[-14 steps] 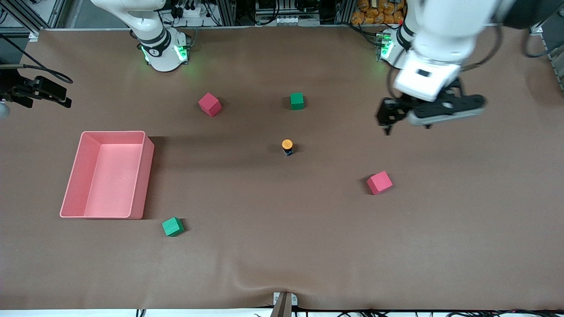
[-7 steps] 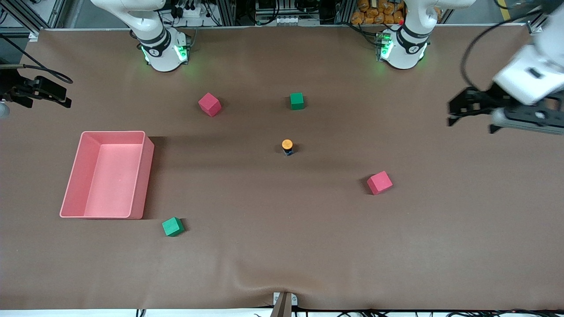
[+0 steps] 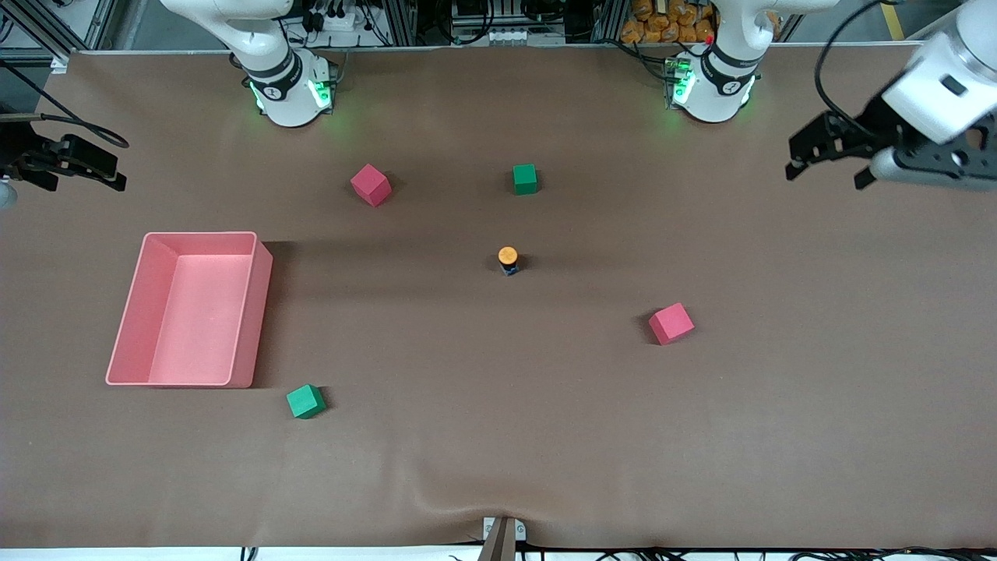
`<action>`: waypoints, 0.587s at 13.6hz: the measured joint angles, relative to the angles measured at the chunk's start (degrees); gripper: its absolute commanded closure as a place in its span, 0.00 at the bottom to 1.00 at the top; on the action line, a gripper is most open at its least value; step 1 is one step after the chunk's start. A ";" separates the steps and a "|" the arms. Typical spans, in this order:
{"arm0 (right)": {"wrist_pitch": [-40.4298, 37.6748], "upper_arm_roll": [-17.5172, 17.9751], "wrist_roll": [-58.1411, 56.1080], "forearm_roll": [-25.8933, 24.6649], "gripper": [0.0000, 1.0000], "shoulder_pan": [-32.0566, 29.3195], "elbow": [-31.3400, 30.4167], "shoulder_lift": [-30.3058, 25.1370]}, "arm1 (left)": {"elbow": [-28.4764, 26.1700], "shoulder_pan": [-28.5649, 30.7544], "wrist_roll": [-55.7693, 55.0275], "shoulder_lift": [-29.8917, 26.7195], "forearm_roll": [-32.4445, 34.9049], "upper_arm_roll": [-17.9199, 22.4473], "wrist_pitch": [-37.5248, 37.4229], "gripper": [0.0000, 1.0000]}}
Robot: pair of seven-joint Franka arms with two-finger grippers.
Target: Place and upright button with both arms
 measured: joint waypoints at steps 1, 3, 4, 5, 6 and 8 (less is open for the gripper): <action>0.00 0.00 0.00 0.00 0.00 0.00 0.00 0.00 | -1.09 0.08 -0.10 -0.92 0.12 0.17 0.30 0.00; 0.00 0.00 0.00 0.00 0.00 0.00 0.00 0.00 | -1.72 0.23 -0.01 -1.02 1.04 0.52 0.71 0.00; 0.00 0.00 0.00 0.00 0.00 0.00 0.00 0.00 | -1.69 0.23 0.35 -0.82 2.27 0.66 1.12 0.00; 0.00 0.00 0.00 0.00 0.00 0.00 0.00 0.00 | -1.23 0.25 0.79 -0.38 3.25 0.81 1.62 0.00; 0.00 0.01 0.00 0.00 0.00 0.00 0.00 0.00 | -0.11 0.26 0.92 0.49 3.93 1.07 1.99 0.00; 0.00 0.01 0.00 0.00 0.00 0.00 0.00 0.00 | 2.56 0.28 1.41 2.69 4.21 2.19 2.08 0.00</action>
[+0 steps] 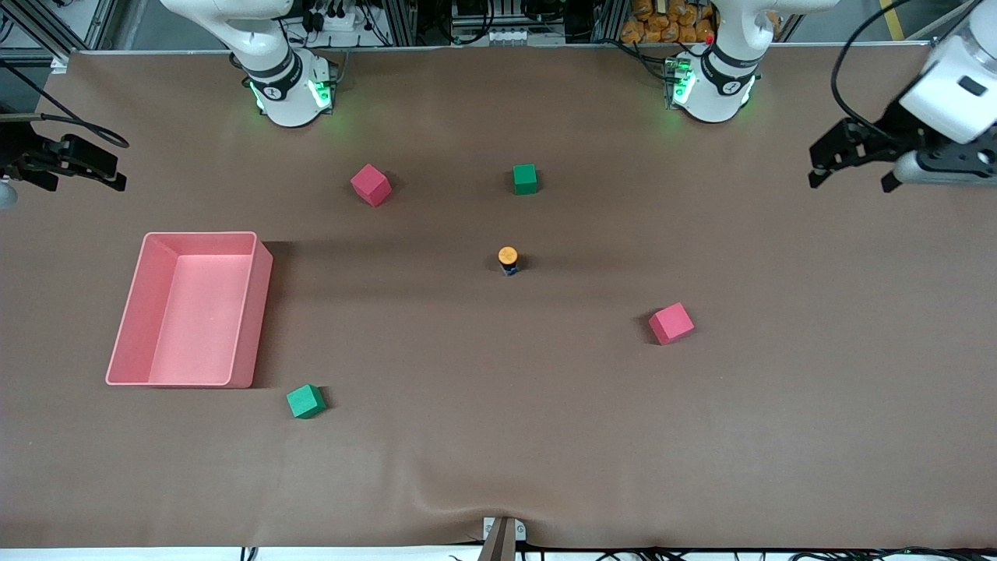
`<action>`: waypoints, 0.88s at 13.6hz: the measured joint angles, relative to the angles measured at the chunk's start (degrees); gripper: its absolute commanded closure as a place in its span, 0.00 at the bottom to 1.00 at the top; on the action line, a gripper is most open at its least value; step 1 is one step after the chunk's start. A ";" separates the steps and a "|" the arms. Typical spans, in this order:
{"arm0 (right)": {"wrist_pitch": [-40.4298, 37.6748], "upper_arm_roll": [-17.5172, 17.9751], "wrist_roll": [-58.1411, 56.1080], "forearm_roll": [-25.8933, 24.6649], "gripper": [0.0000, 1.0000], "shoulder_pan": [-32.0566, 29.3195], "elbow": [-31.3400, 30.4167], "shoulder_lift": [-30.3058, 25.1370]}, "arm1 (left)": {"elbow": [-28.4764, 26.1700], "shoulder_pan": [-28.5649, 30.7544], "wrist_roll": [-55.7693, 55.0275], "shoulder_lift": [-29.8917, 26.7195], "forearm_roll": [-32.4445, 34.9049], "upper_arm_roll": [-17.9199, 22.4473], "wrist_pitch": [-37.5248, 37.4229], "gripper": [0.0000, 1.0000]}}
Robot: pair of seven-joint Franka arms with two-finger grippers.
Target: Place and upright button with both arms
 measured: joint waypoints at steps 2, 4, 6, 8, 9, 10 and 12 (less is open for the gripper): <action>0.00 0.00 0.00 0.00 0.00 0.00 0.00 0.00 | 1.81 0.05 0.55 1.77 0.03 0.83 0.00 0.00; 0.00 0.00 0.00 0.00 0.00 0.00 0.00 0.00 | 2.60 0.06 0.59 2.78 0.16 1.25 0.00 0.00; 0.00 0.01 0.00 0.00 0.00 0.00 0.00 0.00 | 2.67 0.07 2.14 3.29 0.21 2.33 0.00 0.00; 0.00 0.01 0.00 0.00 0.00 0.00 0.00 0.00 | 2.70 0.12 3.51 3.47 0.21 3.36 0.00 0.00; 0.00 0.01 0.00 0.00 0.00 0.00 0.00 0.00 | 2.72 0.12 3.68 3.48 0.21 3.61 0.00 0.00; 0.00 0.01 0.00 0.00 0.00 0.00 0.00 0.00 | 2.75 0.12 3.70 3.48 0.21 3.72 0.00 0.00; 0.00 0.01 0.00 0.00 0.00 0.00 0.00 0.00 | 2.77 0.14 4.57 3.50 0.30 4.15 0.00 0.00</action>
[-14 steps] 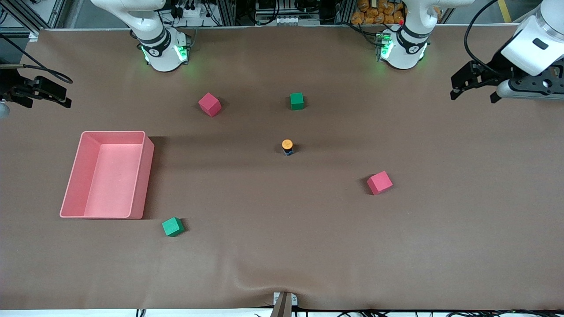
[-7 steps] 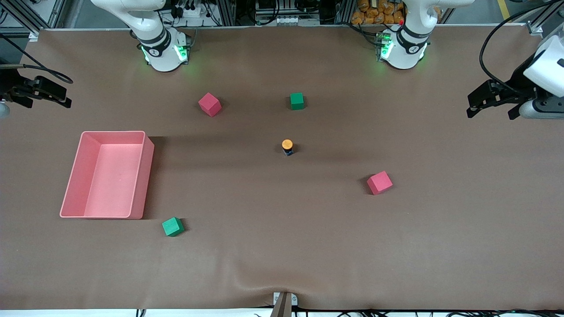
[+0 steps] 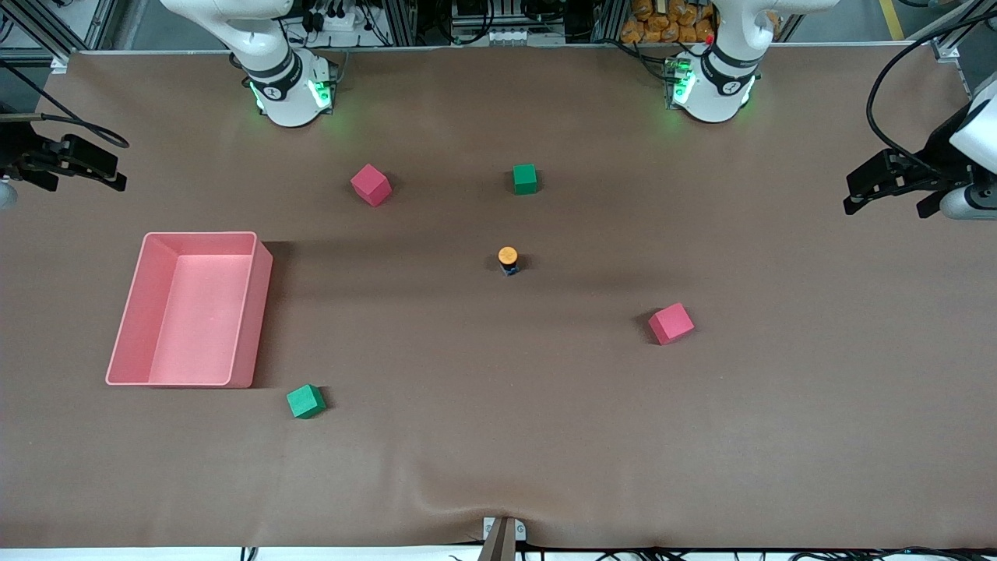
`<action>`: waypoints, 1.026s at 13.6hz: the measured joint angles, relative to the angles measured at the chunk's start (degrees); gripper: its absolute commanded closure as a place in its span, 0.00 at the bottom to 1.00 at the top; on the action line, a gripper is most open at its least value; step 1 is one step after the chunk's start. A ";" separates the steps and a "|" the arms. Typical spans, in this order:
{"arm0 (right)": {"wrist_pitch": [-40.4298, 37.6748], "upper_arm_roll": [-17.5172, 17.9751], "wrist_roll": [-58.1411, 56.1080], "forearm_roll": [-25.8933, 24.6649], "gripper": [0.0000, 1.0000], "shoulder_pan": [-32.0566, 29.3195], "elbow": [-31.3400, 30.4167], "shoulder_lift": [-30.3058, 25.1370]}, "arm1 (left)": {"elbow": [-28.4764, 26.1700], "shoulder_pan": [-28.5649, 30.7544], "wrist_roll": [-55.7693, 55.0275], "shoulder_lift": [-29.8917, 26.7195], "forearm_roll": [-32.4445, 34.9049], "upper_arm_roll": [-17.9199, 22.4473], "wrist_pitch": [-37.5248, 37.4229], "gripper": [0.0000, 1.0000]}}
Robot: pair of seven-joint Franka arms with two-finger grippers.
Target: Place and upright button with both arms
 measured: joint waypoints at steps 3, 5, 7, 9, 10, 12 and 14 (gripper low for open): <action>0.00 0.00 0.00 0.00 0.00 0.00 -0.01 0.00 | 0.01 1.50 5.39 0.04 0.06 2.51 0.00 0.00; 0.00 0.01 0.00 0.00 0.00 0.00 -0.01 0.00 | 0.02 2.13 6.17 0.04 0.06 2.76 0.00 0.00; 0.00 0.01 0.00 0.00 0.00 0.00 -0.01 0.00 | 0.03 1.88 6.11 0.06 0.05 2.59 0.00 0.00; 0.00 0.01 0.00 0.00 0.00 0.00 -0.01 0.00 | 0.03 1.82 5.97 0.19 0.03 2.50 -0.01 0.00; 0.00 0.01 0.00 0.00 0.00 0.00 -0.01 0.00 | 0.03 1.84 5.96 0.23 0.02 2.50 -0.01 0.00; 0.00 0.01 0.00 0.00 0.00 0.00 -0.01 0.00 | 0.03 1.84 5.96 0.23 0.02 2.50 -0.04 0.00; 0.00 0.01 0.00 0.00 0.00 0.00 -0.01 0.00 | 0.03 1.61 5.87 0.26 -0.02 2.45 -0.10 0.00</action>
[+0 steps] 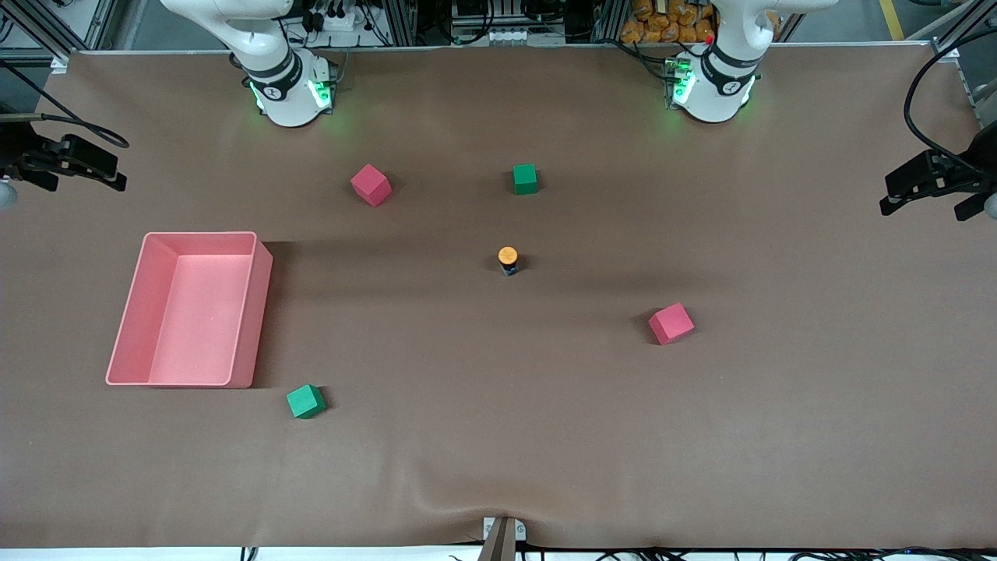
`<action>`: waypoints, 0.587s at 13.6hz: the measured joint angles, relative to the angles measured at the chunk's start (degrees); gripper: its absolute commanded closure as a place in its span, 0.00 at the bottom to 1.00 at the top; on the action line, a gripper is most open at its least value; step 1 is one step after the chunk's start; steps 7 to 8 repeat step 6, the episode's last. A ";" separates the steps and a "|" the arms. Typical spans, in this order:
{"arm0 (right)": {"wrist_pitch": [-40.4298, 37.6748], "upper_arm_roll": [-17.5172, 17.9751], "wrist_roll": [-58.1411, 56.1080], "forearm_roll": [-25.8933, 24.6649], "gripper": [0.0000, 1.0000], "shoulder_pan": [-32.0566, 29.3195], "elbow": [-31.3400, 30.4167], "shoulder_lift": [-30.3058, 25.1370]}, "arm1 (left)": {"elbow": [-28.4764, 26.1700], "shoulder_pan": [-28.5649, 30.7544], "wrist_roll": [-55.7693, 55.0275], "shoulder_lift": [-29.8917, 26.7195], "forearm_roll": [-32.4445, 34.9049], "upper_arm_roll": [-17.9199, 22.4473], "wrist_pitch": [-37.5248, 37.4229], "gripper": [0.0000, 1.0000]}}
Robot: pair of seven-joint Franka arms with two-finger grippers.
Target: Place and upright button with both arms
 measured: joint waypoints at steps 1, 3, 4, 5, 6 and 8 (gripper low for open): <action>0.00 0.00 0.00 0.00 0.00 0.00 0.00 0.00 | -0.01 -0.15 -0.84 0.12 0.00 -0.06 -0.08 0.00; 0.00 0.00 0.00 0.00 0.00 0.00 0.00 0.00 | -0.02 -0.11 -3.35 0.73 0.00 -0.07 -0.13 0.00; 0.00 0.00 0.00 0.00 0.00 0.00 0.00 0.00 | -0.02 -0.03 -3.79 1.01 0.00 -0.04 -0.13 0.00; 0.00 0.00 0.00 0.00 0.00 0.00 0.00 0.00 | -0.01 0.01 -3.97 1.17 0.00 0.04 -0.13 0.00; 0.00 0.00 0.00 0.00 0.00 0.00 0.00 0.00 | -0.01 0.04 -4.07 1.22 0.00 0.09 -0.13 0.00; 0.00 0.00 0.00 0.00 0.00 0.00 0.00 0.00 | -0.01 0.04 -4.07 1.22 0.00 0.09 -0.13 0.00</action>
